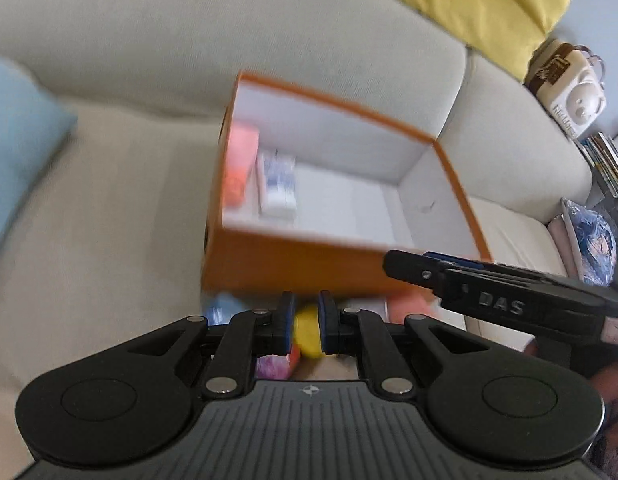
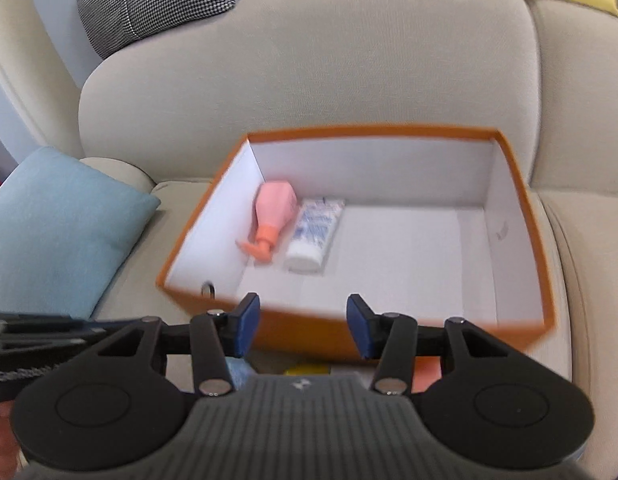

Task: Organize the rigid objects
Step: 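Withdraw both grippers from the box toward the remaining items, then grasp the dark blue spray can with the left gripper while the right grasps the cardboard box, then lower the spray can and cardboard box into the orange box and open both grippers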

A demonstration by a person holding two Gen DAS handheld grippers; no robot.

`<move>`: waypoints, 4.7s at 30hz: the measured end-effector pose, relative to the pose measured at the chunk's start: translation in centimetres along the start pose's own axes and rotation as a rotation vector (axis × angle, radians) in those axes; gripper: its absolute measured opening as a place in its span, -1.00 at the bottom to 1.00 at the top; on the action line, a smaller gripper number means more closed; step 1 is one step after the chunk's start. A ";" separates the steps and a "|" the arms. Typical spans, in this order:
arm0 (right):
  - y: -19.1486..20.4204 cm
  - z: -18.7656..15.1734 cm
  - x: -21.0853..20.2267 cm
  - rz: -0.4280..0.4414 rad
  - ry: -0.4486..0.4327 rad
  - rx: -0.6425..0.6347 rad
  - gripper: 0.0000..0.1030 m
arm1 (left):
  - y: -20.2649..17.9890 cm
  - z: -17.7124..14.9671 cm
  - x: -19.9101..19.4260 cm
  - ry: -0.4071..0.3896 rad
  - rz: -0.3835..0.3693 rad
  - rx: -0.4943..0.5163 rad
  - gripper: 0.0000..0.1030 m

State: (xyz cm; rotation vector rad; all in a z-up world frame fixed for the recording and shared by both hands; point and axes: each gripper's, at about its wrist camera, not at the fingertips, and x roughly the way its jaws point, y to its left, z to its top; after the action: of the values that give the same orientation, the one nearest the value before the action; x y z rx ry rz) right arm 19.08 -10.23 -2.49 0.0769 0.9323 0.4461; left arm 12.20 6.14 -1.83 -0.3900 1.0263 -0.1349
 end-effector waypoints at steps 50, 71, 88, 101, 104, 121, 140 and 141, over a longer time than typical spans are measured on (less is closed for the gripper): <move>4.1 -10.2 6.6 -0.009 0.218 -0.241 0.12 | 6.2 -7.4 6.5 0.237 0.145 -0.259 -0.07; 3.4 -10.9 4.1 0.027 0.204 -0.148 -0.01 | 4.8 -6.7 1.1 0.109 0.084 -0.097 -0.17; 4.4 -4.6 -3.6 0.012 -0.097 -0.192 -0.02 | -3.7 0.2 -4.3 -0.148 0.001 0.090 -0.18; 3.8 5.6 -4.2 -0.055 -0.280 -0.255 -0.03 | -6.6 10.2 -2.6 -0.194 -0.038 0.217 -0.18; 2.3 6.6 -2.8 -0.071 -0.264 -0.252 -0.03 | -6.7 11.7 -0.1 -0.148 -0.052 0.260 -0.18; -5.7 7.5 10.7 -0.071 0.067 -0.203 -0.06 | -4.5 14.6 16.2 0.208 -0.035 0.275 -0.18; -7.9 10.0 15.9 -0.111 0.163 -0.251 -0.09 | -2.7 15.1 21.8 0.209 0.019 0.190 -0.18; -7.8 9.9 15.9 -0.114 0.165 -0.252 -0.09 | -2.8 15.0 21.6 0.205 0.017 0.194 -0.17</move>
State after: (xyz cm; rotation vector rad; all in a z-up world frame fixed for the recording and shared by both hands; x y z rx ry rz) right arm 37.70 -9.69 -10.58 -0.2445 1.0292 0.4655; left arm 36.32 1.12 -11.30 -0.1934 1.2066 -0.2613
